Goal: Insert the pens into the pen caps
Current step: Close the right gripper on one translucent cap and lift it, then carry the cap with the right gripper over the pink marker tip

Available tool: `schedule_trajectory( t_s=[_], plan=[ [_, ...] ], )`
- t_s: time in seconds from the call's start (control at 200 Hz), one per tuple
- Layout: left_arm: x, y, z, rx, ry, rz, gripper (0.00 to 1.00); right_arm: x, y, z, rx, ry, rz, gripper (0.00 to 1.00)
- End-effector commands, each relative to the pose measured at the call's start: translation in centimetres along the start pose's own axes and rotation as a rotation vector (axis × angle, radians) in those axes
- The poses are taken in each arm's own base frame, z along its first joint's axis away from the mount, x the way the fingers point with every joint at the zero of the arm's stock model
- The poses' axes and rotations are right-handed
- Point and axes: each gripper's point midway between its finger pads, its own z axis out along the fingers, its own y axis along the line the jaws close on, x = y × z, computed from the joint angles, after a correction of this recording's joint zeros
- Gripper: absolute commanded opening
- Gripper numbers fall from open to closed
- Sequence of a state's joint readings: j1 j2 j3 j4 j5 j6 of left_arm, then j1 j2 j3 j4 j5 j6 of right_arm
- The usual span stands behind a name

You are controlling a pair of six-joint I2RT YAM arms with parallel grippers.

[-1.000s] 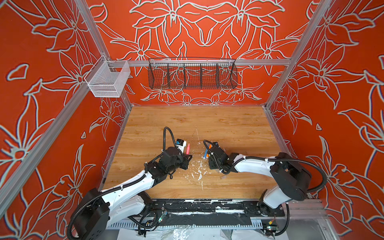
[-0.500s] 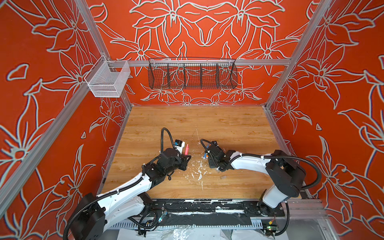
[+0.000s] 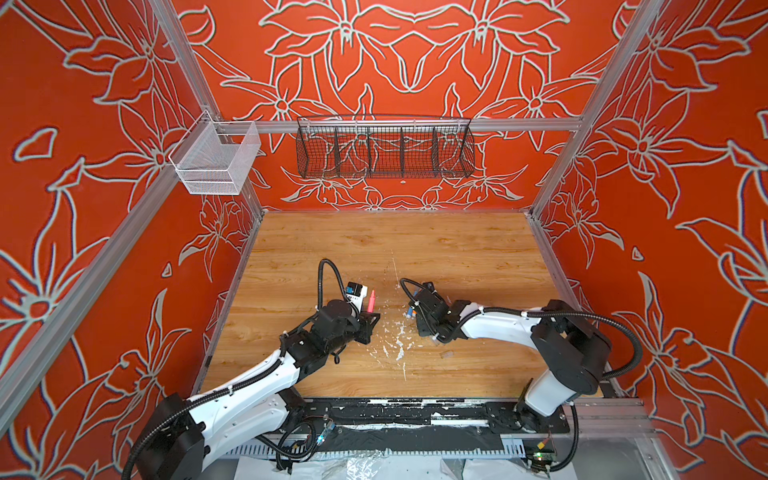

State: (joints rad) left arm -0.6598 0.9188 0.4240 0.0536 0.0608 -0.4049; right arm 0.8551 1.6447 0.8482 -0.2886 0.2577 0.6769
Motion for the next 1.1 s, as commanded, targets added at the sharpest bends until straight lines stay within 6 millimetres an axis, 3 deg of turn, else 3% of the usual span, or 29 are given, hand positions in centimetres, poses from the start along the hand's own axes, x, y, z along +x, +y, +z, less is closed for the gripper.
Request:
schedule_trajectory(
  t_s=[0.0,0.285,0.5,0.616,0.851,1.096],
  plan=[
    [-0.7,-1.0,-0.3,0.053,-0.028,0.021,0.00,1.3,-1.2,-0.5,0.031,0.018,0.008,0.12],
    [-0.3,-3.8,-0.4,0.222,-0.037,0.037,0.00,-2.4,-0.7,-5.7,-0.123,-0.194,0.111,0.09],
    [-0.6,-5.4,-0.8,0.282,-0.067,0.073,0.00,-6.5,0.7,-12.3,-0.366,-0.431,0.198,0.02],
    [-0.2,-6.7,-1.1,0.323,-0.066,0.101,0.00,-7.8,1.5,-15.7,-0.521,-0.539,0.236,0.00],
    [0.2,-8.7,-1.7,0.388,-0.090,0.159,0.00,-9.1,1.8,-21.5,-0.775,-0.733,0.299,0.00],
    [0.0,-10.3,-2.0,0.446,-0.106,0.132,0.00,-9.0,1.9,-24.1,-0.955,-0.842,0.348,0.00]
  ],
)
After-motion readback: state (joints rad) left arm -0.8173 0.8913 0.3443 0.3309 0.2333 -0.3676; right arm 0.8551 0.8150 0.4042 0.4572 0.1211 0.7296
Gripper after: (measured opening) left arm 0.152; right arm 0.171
